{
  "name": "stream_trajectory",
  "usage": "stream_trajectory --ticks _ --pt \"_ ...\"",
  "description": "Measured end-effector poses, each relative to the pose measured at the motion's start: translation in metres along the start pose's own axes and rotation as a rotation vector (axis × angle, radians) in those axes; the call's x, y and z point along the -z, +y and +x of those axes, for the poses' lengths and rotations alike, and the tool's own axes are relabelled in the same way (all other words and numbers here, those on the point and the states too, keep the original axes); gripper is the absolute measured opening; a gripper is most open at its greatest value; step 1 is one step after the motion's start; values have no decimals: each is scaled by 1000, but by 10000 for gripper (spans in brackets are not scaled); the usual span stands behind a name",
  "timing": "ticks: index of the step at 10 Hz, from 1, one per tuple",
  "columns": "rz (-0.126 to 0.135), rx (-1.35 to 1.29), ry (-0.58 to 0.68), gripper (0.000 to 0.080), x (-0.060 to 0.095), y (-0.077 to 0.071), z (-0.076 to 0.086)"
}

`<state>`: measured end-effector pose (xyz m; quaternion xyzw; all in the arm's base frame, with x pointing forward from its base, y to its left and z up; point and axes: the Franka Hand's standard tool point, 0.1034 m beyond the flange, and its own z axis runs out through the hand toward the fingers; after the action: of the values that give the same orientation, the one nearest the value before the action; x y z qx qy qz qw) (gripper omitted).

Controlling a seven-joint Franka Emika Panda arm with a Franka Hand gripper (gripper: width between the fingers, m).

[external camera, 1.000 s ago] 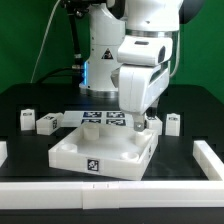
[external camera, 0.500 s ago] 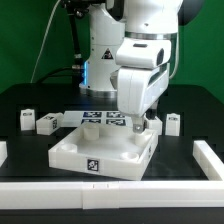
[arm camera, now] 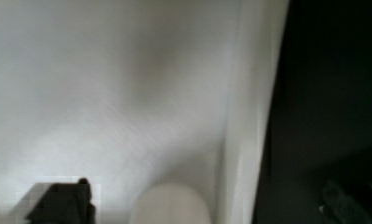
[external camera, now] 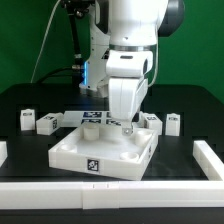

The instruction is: Assemble one leg

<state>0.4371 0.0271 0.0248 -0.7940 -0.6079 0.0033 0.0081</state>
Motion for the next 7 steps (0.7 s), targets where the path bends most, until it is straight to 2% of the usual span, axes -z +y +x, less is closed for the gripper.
stream_trajectory --ticks 3,4,5,7 --pt "17 -8 2 650 -14 -5 -3" --pt "17 -12 2 528 -15 -4 -3" --pt "17 -14 2 528 -15 -4 -3" --pt "17 -13 2 255 -15 -4 -3"
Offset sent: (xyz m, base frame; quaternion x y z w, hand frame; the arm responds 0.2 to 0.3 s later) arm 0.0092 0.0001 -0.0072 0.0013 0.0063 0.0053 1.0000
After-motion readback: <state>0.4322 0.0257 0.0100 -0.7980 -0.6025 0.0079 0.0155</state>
